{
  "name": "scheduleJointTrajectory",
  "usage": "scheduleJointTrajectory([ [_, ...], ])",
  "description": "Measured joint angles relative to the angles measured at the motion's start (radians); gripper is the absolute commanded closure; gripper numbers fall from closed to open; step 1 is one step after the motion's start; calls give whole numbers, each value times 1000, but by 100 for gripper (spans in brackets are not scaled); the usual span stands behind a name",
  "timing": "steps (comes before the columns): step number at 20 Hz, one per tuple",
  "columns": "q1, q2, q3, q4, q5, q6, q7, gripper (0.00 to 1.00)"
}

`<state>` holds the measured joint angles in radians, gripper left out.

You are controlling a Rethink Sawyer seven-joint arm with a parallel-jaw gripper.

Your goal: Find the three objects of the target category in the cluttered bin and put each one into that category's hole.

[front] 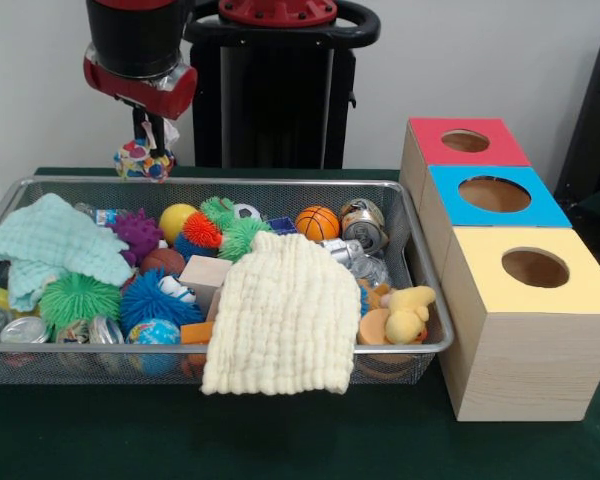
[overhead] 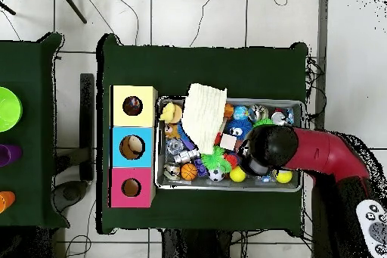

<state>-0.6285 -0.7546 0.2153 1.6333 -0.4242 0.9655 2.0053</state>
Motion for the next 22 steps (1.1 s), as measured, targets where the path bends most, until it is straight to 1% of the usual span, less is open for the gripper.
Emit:
scheduleJointTrajectory([
  [11, 64, 30, -76, -21, 47, 0, 0, 100],
  [13, 87, 38, -99, -30, 70, 0, 0, 100],
  [20, 139, 42, -147, -47, 111, 0, 0, 100],
  [22, 165, 42, -171, -53, 131, 0, 0, 100],
])
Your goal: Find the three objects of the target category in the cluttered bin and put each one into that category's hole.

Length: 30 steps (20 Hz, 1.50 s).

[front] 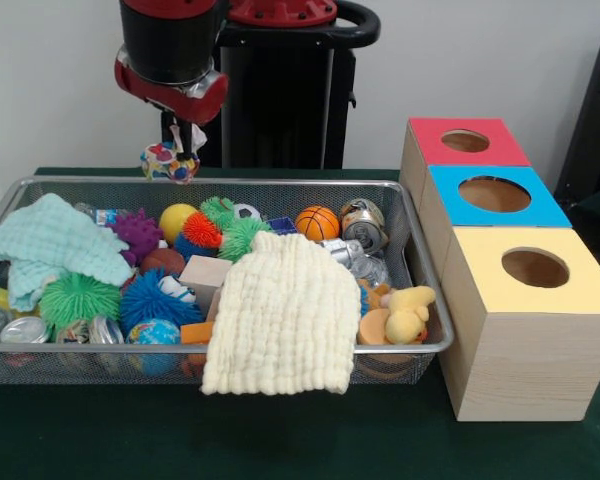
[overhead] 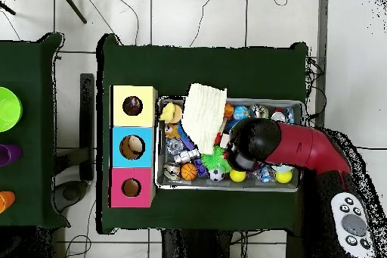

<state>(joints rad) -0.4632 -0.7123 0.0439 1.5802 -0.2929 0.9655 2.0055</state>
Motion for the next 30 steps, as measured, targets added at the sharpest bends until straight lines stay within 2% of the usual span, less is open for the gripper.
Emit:
scheduleJointTrajectory([
  [11, 119, 6, -95, -20, 91, 0, 16, 100],
  [20, 220, 20, -172, -53, 167, 0, 95, 100],
  [30, 262, 20, -223, -62, 207, 0, 124, 100],
])
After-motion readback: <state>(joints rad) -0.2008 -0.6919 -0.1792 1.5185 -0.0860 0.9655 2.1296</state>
